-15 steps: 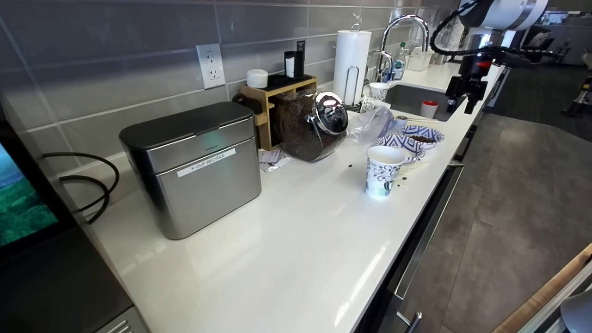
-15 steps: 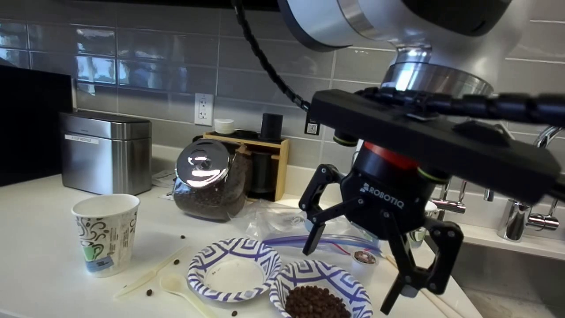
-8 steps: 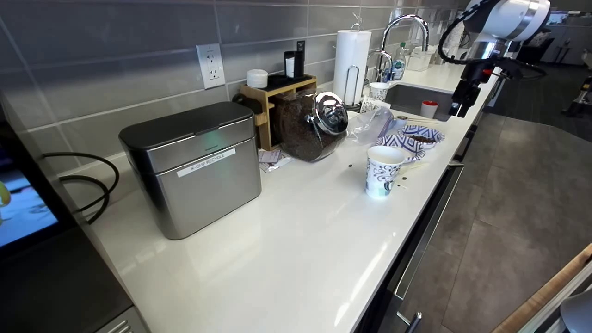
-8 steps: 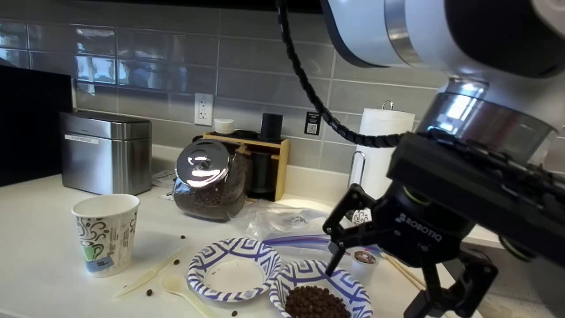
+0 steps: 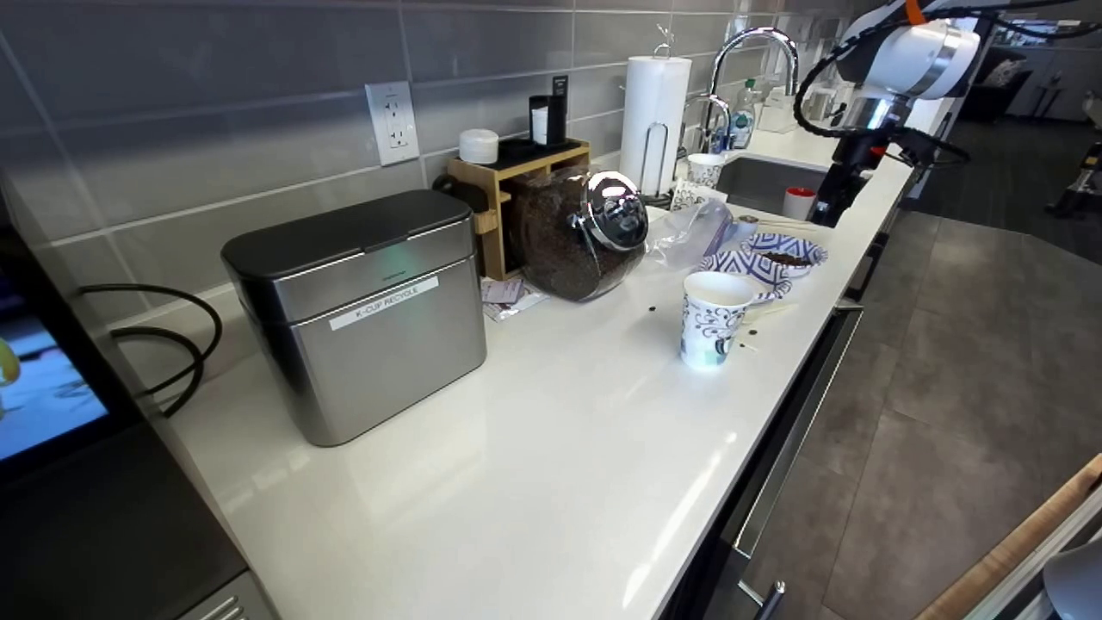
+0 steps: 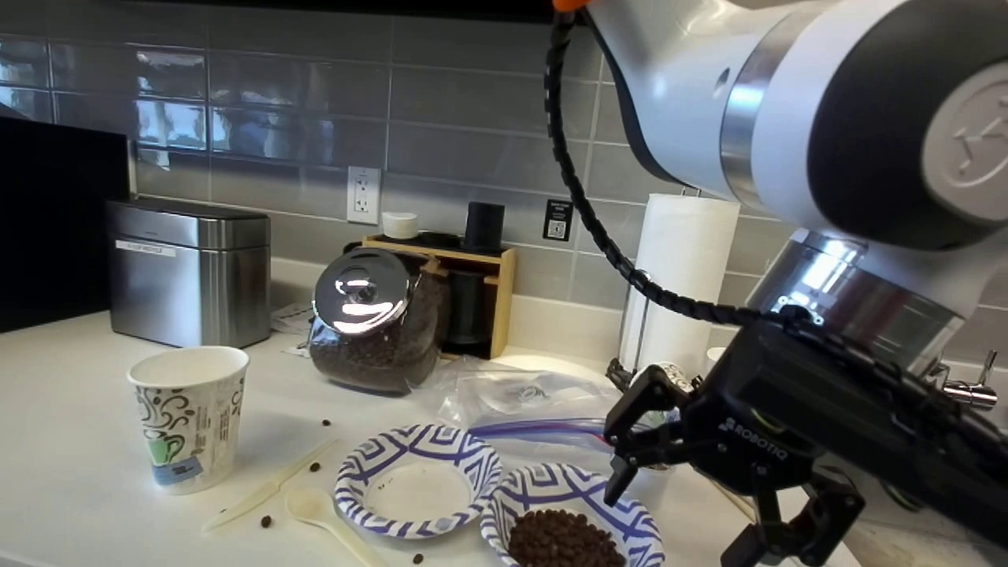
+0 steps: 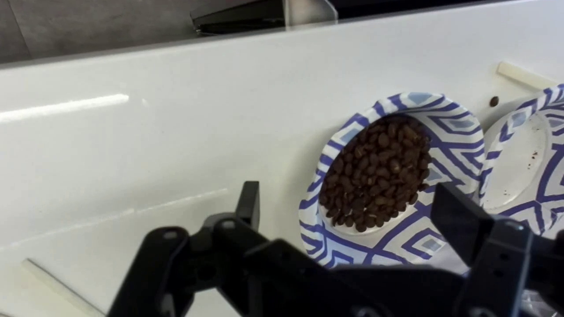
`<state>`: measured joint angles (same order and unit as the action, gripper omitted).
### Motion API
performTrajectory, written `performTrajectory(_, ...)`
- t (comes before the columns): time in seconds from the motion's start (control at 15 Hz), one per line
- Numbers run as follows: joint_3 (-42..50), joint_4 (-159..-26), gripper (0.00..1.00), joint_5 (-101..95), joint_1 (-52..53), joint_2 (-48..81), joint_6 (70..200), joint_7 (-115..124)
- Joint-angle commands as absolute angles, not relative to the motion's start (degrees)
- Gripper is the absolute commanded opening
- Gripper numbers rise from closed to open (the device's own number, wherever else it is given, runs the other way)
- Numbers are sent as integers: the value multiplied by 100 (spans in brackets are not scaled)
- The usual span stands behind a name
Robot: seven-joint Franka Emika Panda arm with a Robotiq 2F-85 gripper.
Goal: Pour contents of the right plate onto the left plate
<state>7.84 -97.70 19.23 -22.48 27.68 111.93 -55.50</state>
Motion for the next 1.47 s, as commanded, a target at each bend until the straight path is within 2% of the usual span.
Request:
performTrajectory(0.0,587,-9088,100,1954,-2349,3312,10822,-5522)
performTrajectory(0.2,506,-8714,99,1881,-2351,3602,10599,-5477)
performTrajectory(0.27,486,-8608,76,1867,-2355,3685,10546,-5473)
performTrajectory(0.4,464,-8406,70,1841,-2365,3829,10435,-5463)
performTrajectory(0.67,447,-8114,36,1795,-2364,4040,10321,-5431)
performTrajectory(0.73,453,-8062,69,1778,-2355,4082,10325,-5400)
performTrajectory(0.8,456,-8018,75,1757,-2351,4119,10329,-5384)
performTrajectory(0.87,454,-7995,76,1745,-2351,4142,10338,-5379)
performTrajectory(0.93,451,-7956,81,1737,-2353,4170,10333,-5371)
performTrajectory(1.0,447,-7923,89,1732,-2356,4196,10327,-5366)
performTrajectory(1.07,443,-7903,90,1725,-2357,4214,10321,-5368)
performTrajectory(1.13,444,-7880,60,1711,-2351,4231,10316,-5355)
performTrajectory(1.27,438,-7844,59,1696,-2349,4261,10312,-5339)
performTrajectory(1.4,429,-7839,44,1680,-2346,4275,10316,-5325)
